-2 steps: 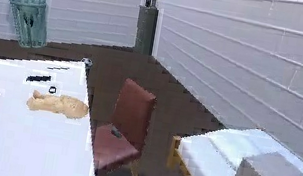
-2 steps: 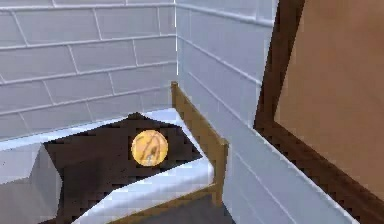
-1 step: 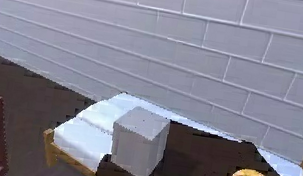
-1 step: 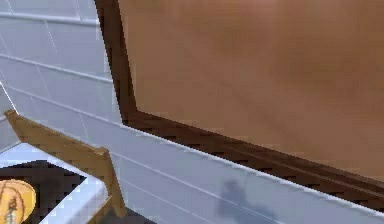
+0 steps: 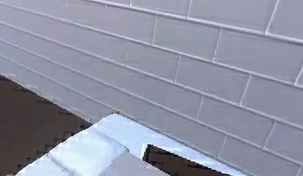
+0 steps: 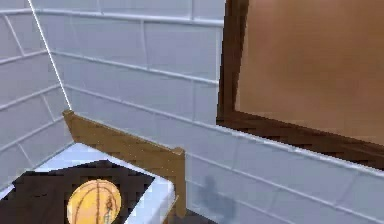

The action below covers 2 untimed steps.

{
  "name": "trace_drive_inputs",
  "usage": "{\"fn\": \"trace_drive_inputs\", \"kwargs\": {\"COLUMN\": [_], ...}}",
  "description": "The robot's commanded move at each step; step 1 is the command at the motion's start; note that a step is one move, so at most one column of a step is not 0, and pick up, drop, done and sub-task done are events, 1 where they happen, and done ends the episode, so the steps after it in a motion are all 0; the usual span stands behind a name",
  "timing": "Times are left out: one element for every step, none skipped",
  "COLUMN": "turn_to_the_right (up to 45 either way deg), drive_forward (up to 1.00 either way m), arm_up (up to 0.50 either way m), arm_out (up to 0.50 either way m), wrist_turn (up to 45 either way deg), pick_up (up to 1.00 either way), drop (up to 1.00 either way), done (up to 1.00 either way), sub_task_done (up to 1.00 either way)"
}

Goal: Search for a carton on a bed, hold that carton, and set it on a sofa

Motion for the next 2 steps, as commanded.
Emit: {"fn": "trace_drive_inputs", "kwargs": {"turn_to_the_right": [-45.0,-36.0], "drive_forward": [0.0,0.0], "arm_up": [0.0,0.0], "arm_out": [0.0,0.0], "wrist_turn": [0.0,0.0], "pick_up": [0.0,0.0], "drop": [0.0,0.0], "done": [0.0,0.0], "sub_task_done": [0.0,0.0]}}
